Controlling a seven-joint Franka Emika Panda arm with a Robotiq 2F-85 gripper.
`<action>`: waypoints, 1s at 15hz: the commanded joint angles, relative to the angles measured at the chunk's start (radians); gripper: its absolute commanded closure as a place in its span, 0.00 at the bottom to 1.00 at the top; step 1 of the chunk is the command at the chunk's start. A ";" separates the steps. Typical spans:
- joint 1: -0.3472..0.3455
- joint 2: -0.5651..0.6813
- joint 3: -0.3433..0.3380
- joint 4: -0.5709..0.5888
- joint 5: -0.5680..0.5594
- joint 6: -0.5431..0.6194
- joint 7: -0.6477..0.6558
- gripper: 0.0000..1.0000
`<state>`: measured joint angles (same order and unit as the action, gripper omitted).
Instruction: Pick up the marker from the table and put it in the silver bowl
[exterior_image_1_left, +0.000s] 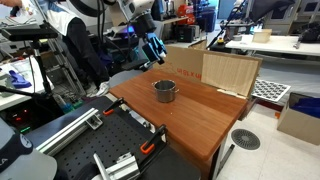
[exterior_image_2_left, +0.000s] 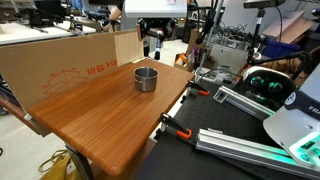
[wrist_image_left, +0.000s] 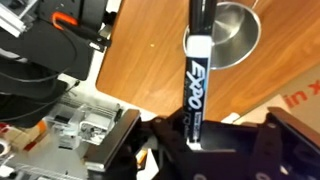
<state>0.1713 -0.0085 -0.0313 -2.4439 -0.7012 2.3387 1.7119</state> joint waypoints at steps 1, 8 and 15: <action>-0.061 -0.022 0.029 -0.016 -0.094 -0.014 0.137 0.99; -0.099 0.027 0.029 0.022 -0.156 -0.095 0.275 0.99; -0.083 0.129 0.033 0.091 -0.157 -0.178 0.313 0.99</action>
<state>0.0913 0.0687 -0.0167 -2.4020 -0.8373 2.2100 1.9912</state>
